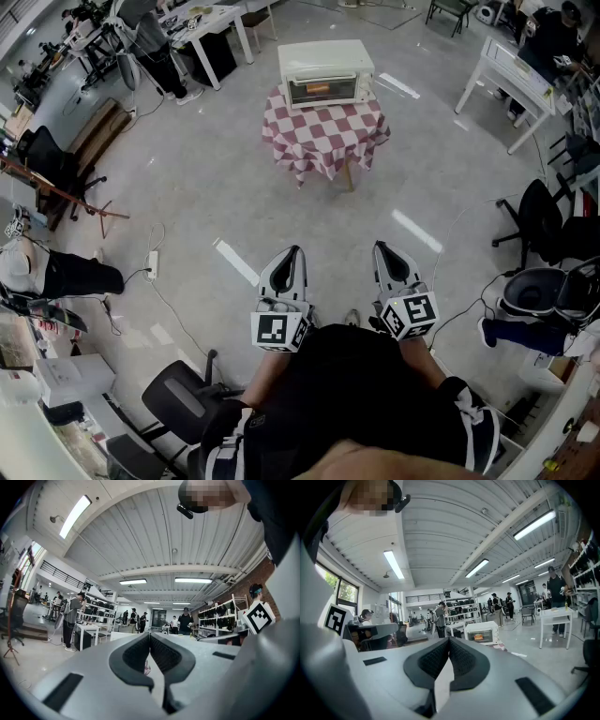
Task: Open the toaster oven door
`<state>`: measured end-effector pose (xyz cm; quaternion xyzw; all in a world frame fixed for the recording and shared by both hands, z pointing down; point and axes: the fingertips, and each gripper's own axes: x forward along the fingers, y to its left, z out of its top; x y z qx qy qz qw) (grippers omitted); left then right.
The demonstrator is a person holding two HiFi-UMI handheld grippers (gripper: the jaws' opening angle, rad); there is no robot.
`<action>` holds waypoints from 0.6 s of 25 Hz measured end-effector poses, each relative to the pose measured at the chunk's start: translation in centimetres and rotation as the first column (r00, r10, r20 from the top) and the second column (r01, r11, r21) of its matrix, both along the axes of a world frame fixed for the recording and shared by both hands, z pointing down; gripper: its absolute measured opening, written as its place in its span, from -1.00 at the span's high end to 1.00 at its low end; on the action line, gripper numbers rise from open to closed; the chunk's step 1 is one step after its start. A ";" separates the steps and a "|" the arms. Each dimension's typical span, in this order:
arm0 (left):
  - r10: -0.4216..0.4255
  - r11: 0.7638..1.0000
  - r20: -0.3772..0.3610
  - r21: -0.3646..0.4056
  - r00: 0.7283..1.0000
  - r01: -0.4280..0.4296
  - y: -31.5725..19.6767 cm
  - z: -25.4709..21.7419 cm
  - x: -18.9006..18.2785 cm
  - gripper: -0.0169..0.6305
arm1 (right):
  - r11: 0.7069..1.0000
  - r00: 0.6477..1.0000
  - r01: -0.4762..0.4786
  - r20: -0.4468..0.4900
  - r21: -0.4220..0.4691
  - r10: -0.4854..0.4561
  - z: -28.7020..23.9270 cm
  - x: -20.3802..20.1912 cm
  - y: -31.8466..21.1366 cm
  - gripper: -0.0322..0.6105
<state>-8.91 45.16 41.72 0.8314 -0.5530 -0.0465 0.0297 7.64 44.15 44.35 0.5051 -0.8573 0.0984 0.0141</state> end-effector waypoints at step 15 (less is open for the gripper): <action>0.029 0.999 -0.015 -0.029 0.999 -0.029 0.2 1.3 3.5 0.92 | 1.000 1.000 0.005 0.004 0.012 -0.005 0.5 2.7 0.9 0.82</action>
